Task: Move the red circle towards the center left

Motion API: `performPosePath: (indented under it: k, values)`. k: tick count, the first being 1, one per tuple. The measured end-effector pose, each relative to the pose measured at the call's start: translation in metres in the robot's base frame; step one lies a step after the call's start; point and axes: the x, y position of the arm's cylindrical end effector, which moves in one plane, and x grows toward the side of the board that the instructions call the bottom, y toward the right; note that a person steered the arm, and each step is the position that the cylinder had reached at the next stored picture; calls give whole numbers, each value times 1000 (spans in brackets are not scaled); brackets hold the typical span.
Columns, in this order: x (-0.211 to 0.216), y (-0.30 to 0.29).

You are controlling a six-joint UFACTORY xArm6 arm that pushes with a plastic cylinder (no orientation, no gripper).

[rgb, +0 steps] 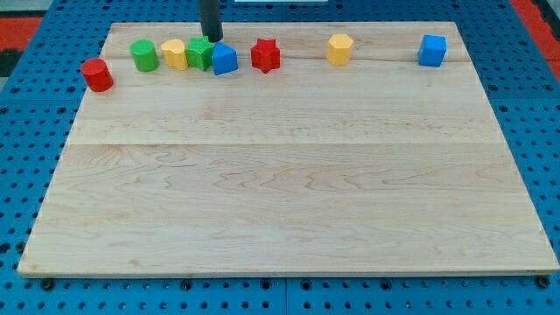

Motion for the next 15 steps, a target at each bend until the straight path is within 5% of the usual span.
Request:
performPosePath:
  k: [2,3,7,9,12,14,15]
  values:
    - [6,-4]
    - [-28,-6]
    - [4,-94]
    - [23,-189]
    - [87,-166]
    - [98,-42]
    - [124,-46]
